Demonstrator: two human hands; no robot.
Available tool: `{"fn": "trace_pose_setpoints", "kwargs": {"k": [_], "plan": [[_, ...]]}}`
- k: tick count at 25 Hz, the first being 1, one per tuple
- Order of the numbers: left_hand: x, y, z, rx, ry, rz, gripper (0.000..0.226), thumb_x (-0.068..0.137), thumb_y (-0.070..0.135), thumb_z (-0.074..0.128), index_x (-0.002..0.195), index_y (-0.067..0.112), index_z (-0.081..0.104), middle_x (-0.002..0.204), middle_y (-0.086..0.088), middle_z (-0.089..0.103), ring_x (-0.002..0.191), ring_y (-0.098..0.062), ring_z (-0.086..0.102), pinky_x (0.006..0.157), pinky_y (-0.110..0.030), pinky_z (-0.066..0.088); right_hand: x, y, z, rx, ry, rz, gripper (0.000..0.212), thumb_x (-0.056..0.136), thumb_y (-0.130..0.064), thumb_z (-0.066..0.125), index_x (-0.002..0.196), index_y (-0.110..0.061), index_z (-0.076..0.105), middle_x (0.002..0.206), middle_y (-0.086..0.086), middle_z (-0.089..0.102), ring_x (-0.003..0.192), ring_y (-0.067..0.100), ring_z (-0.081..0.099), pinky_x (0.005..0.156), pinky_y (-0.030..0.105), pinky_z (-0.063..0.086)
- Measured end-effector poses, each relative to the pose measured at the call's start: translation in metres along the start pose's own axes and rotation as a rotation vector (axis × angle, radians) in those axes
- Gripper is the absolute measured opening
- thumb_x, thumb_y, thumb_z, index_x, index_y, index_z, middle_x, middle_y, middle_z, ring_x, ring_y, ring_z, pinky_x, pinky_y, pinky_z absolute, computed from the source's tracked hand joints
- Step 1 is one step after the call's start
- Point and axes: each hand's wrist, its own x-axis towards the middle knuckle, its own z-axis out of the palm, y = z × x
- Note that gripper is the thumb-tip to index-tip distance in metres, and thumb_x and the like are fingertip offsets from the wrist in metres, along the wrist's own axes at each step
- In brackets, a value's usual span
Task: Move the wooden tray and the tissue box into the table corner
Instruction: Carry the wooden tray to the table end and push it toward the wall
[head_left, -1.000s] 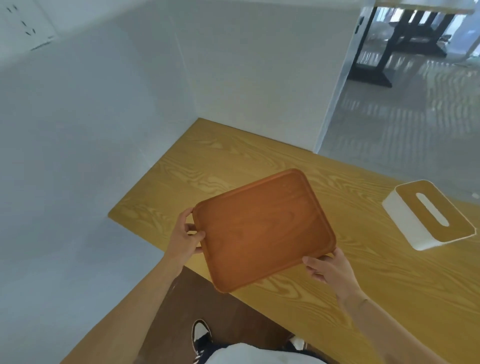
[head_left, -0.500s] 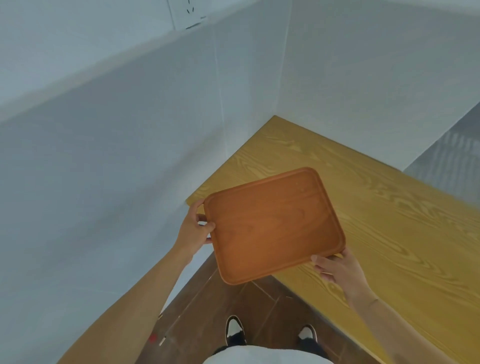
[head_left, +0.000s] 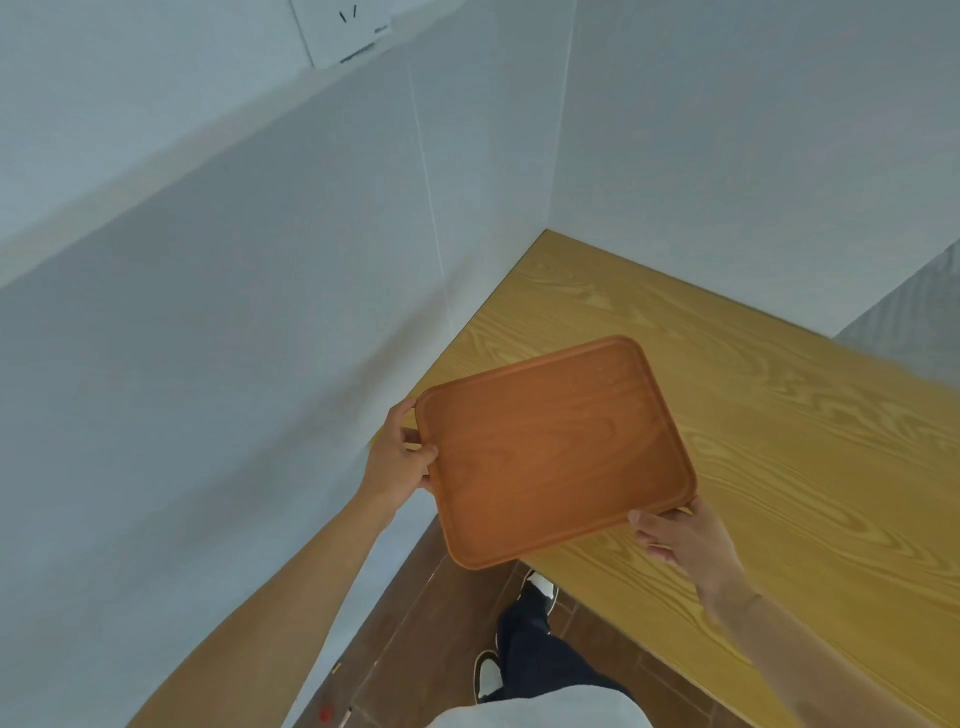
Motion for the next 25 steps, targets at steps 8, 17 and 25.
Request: {"fn": "trace_pose_setpoints", "kwargs": {"k": [8, 17, 25], "plan": [[0.083, 0.043, 0.047, 0.162, -0.1, 0.006, 0.068, 0.093, -0.001, 0.063, 0.148, 0.031, 0.038, 0.113, -0.013, 0.06, 0.095, -0.025, 0.069, 0.07, -0.042, 0.064, 0.049, -0.003, -0.015, 0.065, 0.117, 0.089, 0.043, 0.076, -0.018, 0.087, 0.11, -0.022, 0.061, 0.085, 0.006, 0.078, 0.077, 0.023, 0.074, 0.071, 0.038, 0.058], [0.161, 0.072, 0.139, 0.419, -0.335, 0.034, 0.072, 0.094, 0.002, 0.064, 0.15, 0.036, 0.035, 0.106, -0.002, 0.06, 0.088, -0.022, 0.07, 0.071, -0.046, 0.064, 0.067, 0.015, -0.051, 0.154, 0.314, 0.238, 0.032, 0.082, -0.02, 0.083, 0.107, -0.012, 0.066, 0.093, 0.013, 0.076, 0.069, 0.021, 0.07, 0.069, 0.04, 0.058], [0.215, 0.083, 0.227, 0.7, -0.505, 0.199, 0.072, 0.091, 0.004, 0.066, 0.151, 0.03, 0.035, 0.122, -0.008, 0.064, 0.099, -0.026, 0.067, 0.086, -0.047, 0.058, 0.078, 0.034, -0.064, 0.198, 0.464, 0.378, 0.028, 0.082, -0.026, 0.082, 0.103, -0.013, 0.069, 0.08, 0.005, 0.074, 0.062, 0.019, 0.067, 0.054, 0.032, 0.051]]}}
